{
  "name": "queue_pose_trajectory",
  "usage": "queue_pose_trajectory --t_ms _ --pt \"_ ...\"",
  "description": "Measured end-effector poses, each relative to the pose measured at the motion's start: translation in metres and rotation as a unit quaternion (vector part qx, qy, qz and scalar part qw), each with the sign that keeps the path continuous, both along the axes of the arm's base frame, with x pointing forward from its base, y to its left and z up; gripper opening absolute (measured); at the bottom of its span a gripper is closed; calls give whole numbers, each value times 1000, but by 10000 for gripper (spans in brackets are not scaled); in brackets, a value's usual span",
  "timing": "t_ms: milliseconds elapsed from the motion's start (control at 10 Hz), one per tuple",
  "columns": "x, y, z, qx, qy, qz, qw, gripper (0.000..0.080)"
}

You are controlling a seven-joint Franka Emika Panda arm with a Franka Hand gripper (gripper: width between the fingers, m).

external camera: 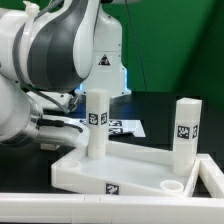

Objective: Assemble desk

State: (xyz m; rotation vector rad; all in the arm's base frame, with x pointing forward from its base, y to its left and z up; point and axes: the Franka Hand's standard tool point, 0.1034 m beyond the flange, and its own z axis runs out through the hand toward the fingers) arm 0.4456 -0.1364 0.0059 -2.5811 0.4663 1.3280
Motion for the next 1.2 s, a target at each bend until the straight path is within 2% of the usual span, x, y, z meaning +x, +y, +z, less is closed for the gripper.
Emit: queue_pose_trajectory --t_ms 500,700,900,1000,1200 --pt "4 -8 4 5 -7 9 1000 288" --pt "16 -10 17 7 -19 20 1000 288" --pt "31 -8 49 4 -32 41 999 288" --pt "35 -7 55 3 -36 45 998 288" --pt "40 -10 48 -7 -58 47 997 289"
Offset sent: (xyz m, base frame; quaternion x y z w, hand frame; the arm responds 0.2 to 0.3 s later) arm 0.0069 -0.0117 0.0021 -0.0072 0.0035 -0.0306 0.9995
